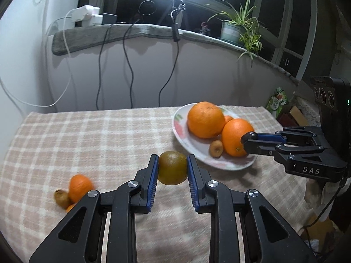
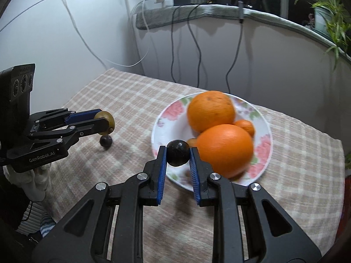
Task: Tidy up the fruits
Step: 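Carry the green fruit and the dark plum over the plate and lower them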
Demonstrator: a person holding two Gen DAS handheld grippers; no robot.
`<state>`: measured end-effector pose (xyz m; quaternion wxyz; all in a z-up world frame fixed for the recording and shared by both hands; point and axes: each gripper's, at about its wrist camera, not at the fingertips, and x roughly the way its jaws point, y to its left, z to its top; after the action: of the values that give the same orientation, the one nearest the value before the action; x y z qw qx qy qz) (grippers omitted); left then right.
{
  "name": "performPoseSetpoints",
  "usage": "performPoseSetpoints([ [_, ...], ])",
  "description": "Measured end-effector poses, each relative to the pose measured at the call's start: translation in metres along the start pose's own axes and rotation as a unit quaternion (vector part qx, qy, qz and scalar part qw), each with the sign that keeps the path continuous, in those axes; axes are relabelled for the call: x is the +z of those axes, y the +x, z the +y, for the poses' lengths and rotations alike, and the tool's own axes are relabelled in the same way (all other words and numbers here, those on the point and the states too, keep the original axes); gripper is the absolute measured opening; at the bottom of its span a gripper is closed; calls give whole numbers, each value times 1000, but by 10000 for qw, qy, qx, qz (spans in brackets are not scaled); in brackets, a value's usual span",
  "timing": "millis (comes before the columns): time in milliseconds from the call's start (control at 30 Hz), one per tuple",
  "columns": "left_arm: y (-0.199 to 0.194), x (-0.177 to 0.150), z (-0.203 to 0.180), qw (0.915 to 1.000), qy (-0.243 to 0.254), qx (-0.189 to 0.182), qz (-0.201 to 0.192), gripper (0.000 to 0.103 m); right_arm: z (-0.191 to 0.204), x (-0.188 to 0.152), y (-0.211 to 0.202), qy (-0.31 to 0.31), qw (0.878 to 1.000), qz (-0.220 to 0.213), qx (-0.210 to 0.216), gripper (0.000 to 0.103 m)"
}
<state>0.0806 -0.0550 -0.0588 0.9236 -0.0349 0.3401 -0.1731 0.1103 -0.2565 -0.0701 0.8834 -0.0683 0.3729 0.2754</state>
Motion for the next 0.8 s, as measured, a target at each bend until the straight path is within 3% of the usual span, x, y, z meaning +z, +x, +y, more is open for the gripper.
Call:
performPoseSetpoints([
  [300, 28, 17, -18, 9998, 61, -192, 29, 24, -12, -5, -2, 125, 9999, 12, 9, 21],
  [800, 60, 35, -21, 9996, 70, -255, 138, 24, 10, 2, 7, -162, 9998, 7, 134, 22],
])
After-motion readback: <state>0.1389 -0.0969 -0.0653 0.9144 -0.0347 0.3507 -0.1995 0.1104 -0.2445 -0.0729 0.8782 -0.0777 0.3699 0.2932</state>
